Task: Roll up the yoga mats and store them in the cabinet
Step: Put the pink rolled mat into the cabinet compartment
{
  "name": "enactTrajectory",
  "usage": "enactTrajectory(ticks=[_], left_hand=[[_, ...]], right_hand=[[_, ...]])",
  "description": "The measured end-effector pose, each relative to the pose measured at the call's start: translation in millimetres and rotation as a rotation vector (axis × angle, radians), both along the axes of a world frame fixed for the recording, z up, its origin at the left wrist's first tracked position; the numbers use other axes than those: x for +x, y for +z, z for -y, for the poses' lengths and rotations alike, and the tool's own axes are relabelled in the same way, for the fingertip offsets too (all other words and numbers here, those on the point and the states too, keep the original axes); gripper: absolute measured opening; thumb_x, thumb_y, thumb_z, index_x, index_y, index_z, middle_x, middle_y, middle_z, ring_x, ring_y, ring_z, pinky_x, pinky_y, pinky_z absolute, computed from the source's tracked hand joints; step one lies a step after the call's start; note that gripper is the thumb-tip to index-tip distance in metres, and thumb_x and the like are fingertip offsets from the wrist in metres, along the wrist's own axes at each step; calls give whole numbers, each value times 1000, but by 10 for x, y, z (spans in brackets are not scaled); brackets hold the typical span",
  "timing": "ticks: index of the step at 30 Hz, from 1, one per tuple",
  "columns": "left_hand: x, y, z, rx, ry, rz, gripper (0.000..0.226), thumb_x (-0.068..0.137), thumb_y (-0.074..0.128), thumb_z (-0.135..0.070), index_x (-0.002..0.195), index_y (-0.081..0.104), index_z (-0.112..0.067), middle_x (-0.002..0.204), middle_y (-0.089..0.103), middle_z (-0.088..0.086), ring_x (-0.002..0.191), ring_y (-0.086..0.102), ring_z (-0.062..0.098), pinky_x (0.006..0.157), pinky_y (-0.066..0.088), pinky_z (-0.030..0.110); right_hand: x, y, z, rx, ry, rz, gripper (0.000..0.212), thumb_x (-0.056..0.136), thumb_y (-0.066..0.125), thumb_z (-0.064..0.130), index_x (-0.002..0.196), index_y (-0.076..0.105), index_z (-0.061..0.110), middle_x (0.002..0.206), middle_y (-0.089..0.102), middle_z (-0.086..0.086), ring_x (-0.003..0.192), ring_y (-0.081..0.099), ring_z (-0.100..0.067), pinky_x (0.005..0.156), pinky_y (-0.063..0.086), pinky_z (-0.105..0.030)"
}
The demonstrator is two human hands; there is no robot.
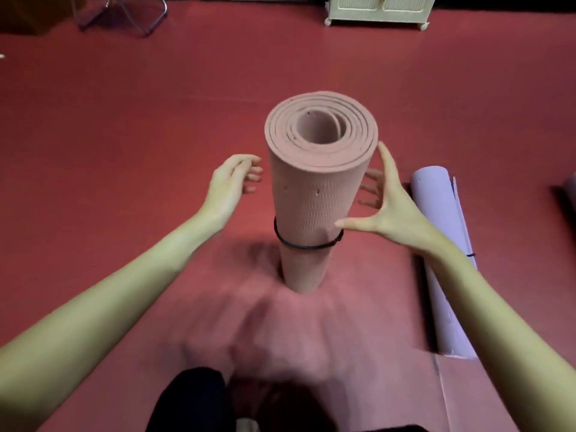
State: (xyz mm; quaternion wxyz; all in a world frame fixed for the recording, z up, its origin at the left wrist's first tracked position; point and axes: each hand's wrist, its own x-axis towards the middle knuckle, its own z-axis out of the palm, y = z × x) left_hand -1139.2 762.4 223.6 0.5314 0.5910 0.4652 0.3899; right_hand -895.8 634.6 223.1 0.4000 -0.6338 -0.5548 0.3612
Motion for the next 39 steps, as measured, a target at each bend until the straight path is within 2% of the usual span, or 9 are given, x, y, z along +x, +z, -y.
enactTrajectory(ticks=[5, 8, 10, 13, 17, 23, 30, 34, 39], left_hand=[[68, 828, 131, -172, -120, -24, 39, 83, 39, -52, 109, 59, -31, 102, 64, -2, 93, 60, 12, 83, 49, 32], [105, 1026, 346, -157, -195, -107, 19, 100, 42, -36, 113, 54, -36, 106, 59, -21, 95, 55, -10, 90, 49, 31], [87, 1134, 486, -123, -198, -158, 23, 98, 52, -19, 117, 51, -33, 104, 57, -29, 90, 53, -23, 87, 43, 14], [0, 1265, 672, -175, -163, -222, 39, 79, 72, -33, 111, 53, -44, 97, 64, -35, 90, 59, -15, 87, 46, 15], [-43, 1550, 809, -259, -159, -185, 48, 85, 71, -18, 129, 53, -23, 119, 61, -12, 106, 54, -9, 88, 39, 5], [-109, 2524, 712, -254, -231, -245, 66, 77, 67, -53, 136, 50, -31, 133, 56, -7, 126, 49, 8, 110, 38, 40], [-110, 4155, 560, -69, -263, -185, 56, 75, 62, -55, 129, 53, -40, 116, 58, -3, 101, 48, -17, 95, 33, 6], [46, 4774, 381, 35, -275, -141, 37, 77, 59, -55, 112, 47, -63, 97, 51, -14, 101, 54, 1, 96, 46, 31], [431, 5170, -78, 37, -284, -118, 33, 79, 59, -56, 106, 49, -71, 92, 49, -21, 101, 55, 9, 87, 53, 53]], right_hand=[[-254, 684, -109, 3, 15, -70, 154, 46, 95, 31, 153, -16, 15, 144, 26, 29, 137, 28, 11, 112, 26, -17], [-418, 865, -69, -57, -41, -64, 150, 41, 94, 50, 153, 3, 12, 149, 30, 19, 140, 30, 0, 116, 28, -29], [-498, 982, 16, -81, -31, -57, 137, 40, 93, 50, 147, 18, 10, 141, 39, 19, 134, 40, -2, 110, 32, -20], [-634, 1218, 129, -156, -68, -26, 124, 39, 92, 49, 139, 25, 19, 130, 47, 19, 121, 49, 2, 99, 37, -13], [-765, 1532, 257, -178, -119, -11, 119, 39, 93, 50, 136, 28, 22, 128, 50, 10, 118, 53, -5, 100, 41, -21], [-847, 2558, 299, -131, -226, -50, 115, 42, 98, 31, 135, 31, 19, 132, 51, -1, 123, 52, -12, 106, 41, -31], [-779, 4192, 216, 11, -218, -88, 111, 45, 98, 17, 134, 34, -1, 129, 51, -2, 123, 52, -19, 108, 40, -37], [-599, 4796, 90, 95, -232, -87, 107, 46, 95, 11, 133, 34, 6, 128, 50, -2, 119, 51, -3, 102, 37, -17], [-196, 5123, -360, 159, -225, -64, 113, 46, 95, 15, 137, 32, -3, 132, 47, -7, 121, 49, -1, 102, 35, -14]])
